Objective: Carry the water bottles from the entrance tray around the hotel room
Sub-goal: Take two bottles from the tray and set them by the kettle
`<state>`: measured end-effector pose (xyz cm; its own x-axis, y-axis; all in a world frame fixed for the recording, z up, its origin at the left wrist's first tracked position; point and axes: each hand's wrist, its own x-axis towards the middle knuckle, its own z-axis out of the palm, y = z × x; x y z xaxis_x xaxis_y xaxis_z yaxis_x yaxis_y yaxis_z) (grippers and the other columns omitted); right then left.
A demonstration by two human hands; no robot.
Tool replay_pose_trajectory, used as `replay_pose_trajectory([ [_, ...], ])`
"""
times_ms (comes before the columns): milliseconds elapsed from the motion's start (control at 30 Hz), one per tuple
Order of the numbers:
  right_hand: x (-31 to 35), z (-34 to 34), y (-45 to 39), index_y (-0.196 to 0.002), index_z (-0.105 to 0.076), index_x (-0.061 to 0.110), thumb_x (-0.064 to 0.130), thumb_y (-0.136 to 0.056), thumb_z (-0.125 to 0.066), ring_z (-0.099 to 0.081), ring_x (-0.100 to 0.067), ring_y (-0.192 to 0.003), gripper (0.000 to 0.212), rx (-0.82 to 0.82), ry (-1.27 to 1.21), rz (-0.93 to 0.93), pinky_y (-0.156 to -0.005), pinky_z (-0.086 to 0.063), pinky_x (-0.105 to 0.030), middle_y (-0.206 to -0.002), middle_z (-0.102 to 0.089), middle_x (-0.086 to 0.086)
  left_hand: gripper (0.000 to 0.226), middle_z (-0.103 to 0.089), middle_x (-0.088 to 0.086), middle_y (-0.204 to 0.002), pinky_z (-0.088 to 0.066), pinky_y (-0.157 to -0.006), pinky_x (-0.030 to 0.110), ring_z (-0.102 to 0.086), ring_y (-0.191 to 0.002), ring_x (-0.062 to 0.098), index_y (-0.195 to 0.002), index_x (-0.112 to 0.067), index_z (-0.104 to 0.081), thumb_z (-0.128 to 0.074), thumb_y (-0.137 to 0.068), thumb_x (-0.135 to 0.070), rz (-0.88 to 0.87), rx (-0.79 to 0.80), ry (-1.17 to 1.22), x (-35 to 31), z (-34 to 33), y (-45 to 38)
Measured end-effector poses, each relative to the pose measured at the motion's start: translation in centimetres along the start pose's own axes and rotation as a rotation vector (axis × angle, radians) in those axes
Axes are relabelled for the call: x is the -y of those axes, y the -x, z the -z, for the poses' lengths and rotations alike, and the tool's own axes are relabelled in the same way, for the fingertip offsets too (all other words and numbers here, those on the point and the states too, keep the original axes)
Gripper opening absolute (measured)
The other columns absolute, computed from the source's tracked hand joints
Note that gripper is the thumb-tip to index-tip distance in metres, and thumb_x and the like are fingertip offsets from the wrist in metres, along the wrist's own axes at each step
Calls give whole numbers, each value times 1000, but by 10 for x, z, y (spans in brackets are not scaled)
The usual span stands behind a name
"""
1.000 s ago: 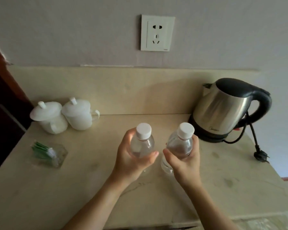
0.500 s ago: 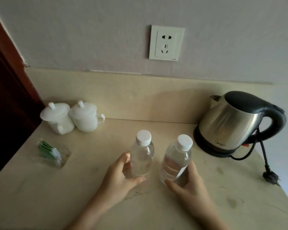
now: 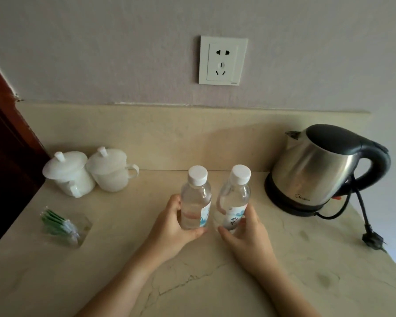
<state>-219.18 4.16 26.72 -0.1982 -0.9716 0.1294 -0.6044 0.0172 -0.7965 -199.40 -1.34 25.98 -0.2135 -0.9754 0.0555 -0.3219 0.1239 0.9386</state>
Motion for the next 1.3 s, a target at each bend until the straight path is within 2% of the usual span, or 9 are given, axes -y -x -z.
replay_pose_trajectory([
  [233,7,-7,-31,-107,-51,26,35,-72,-82,-57,-1,-73,48,12,51,-22,-66,-46,-26,-85,-64,20,51,-70,-10,-100,-45,-78,10,-64,-89,-2,-95,-40,-60,-93,-59,-23,-111,5,-65,-3,13,-32],
  [367,11,-21,-67,-106,-51,22,41,-71,-81,-63,-16,-86,51,-64,104,-34,-71,-50,-35,-95,-65,7,52,-74,-7,-105,-52,-91,26,-69,-100,7,-106,-27,-61,-90,-62,-21,-79,-5,20,8,15,-56],
  [533,21,-34,-100,-103,-42,24,59,-75,-71,-62,-20,-90,53,-107,242,-66,-68,-44,-34,-96,-61,8,50,-68,-13,-112,-48,-91,19,-64,-103,-2,-111,-40,-58,-82,-76,-13,-168,-70,-24,7,16,-82],
  [633,18,-38,-106,-118,-44,25,57,-77,-67,-63,-22,-103,57,-93,265,-70,-77,-48,-35,-112,-64,3,59,-63,-19,-119,-48,-98,21,-62,-109,-7,-128,-29,-51,-78,-81,-8,-140,-50,49,16,13,-95],
  [733,16,-37,-111,-117,-47,26,56,-76,-68,-62,-22,-103,54,-107,265,-69,-74,-46,-34,-111,-65,3,61,-60,-7,-128,-48,-104,28,-60,-116,-1,-136,-16,-46,-73,-83,-2,-155,-48,66,19,10,-105],
  [833,17,-36,-115,-109,-51,25,54,-75,-73,-61,-20,-97,50,-133,256,-73,-69,-41,-32,-103,-63,7,62,-53,3,-127,-50,-102,38,-61,-117,16,-139,-15,-48,-73,-83,-5,-202,-97,15,24,9,-113],
  [967,16,-37,-118,-112,-53,27,54,-74,-75,-62,-19,-96,52,-167,242,-66,-67,-37,-29,-105,-66,9,61,-54,4,-132,-49,-104,43,-59,-120,15,-138,-13,-44,-71,-84,-13,-176,-96,25,27,5,-113],
  [1133,14,-39,-124,-108,-57,26,52,-71,-78,-63,-18,-90,50,-189,224,-67,-66,-43,-30,-96,-66,9,50,-58,0,-129,-48,-102,45,-59,-120,15,-123,-42,-40,-67,-81,-34,-173,-132,-12,30,4,-113],
  [1300,10,-41,-126,-106,-57,25,46,-69,-82,-64,-17,-86,50,-195,159,-35,-67,-51,-34,-94,-68,9,49,-57,-1,-129,-48,-103,45,-58,-121,14,-121,-47,-38,-62,-79,-41,-192,-126,-38,32,2,-115],
])
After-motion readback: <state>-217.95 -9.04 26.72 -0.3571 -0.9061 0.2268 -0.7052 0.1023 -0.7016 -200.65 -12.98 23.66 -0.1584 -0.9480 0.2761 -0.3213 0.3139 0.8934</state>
